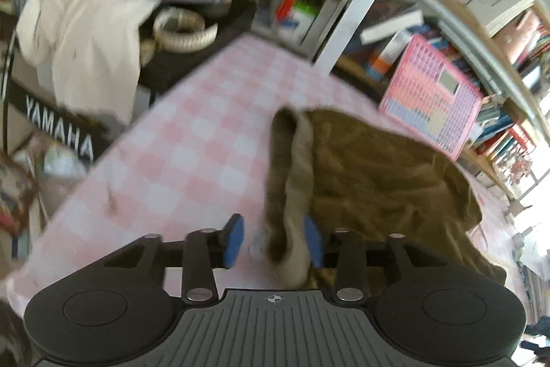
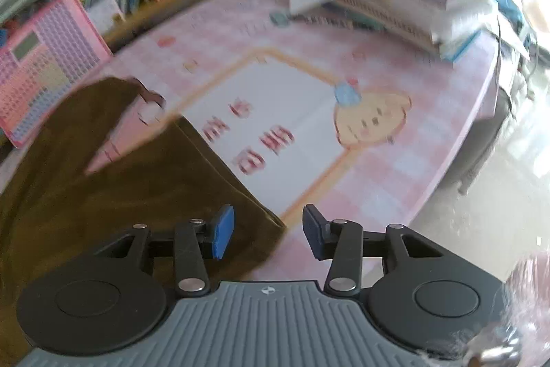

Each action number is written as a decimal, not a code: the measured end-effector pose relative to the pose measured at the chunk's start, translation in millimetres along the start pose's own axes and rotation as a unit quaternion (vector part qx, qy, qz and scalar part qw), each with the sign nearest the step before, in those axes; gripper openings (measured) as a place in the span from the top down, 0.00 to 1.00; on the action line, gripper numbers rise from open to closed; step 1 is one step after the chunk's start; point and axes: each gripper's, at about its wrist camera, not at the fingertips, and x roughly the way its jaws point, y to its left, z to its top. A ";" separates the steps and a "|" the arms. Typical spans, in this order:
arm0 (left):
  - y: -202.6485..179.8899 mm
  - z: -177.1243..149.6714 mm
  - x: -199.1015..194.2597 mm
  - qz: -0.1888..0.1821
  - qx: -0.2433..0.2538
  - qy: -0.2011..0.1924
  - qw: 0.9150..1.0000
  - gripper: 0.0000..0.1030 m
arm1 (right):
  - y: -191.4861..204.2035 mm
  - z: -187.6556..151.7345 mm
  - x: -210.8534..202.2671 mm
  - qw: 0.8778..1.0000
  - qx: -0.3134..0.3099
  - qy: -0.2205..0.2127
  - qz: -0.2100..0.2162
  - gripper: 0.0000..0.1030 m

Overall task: Fold clothes
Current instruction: 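Grasp the waistband with the left gripper while the right gripper holds the leg end, then open both grippers and lay the brown corduroy garment flat on the mat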

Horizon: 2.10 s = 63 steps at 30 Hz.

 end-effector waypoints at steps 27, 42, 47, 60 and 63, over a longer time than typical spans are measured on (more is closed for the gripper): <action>-153.2 -61.1 47.3 0.041 0.009 0.043 0.998 0.24 | 159.5 171.0 117.3 0.903 -0.324 0.056 0.275 0.49; -195.6 -97.7 9.3 0.194 -0.073 0.031 0.978 0.24 | 215.9 207.0 264.3 0.878 -0.306 0.159 0.332 0.89; -201.7 -99.0 10.1 0.207 -0.096 0.025 0.973 0.24 | 248.1 147.9 168.9 0.778 -0.459 0.059 0.424 0.90; -210.0 -102.5 -2.3 0.233 -0.105 0.010 0.967 0.24 | 249.5 131.1 154.4 0.776 -0.479 0.021 0.410 0.90; -205.9 -103.6 -6.2 0.237 -0.114 0.004 0.965 0.24 | 224.8 188.1 180.8 0.876 -0.348 -0.013 0.335 0.89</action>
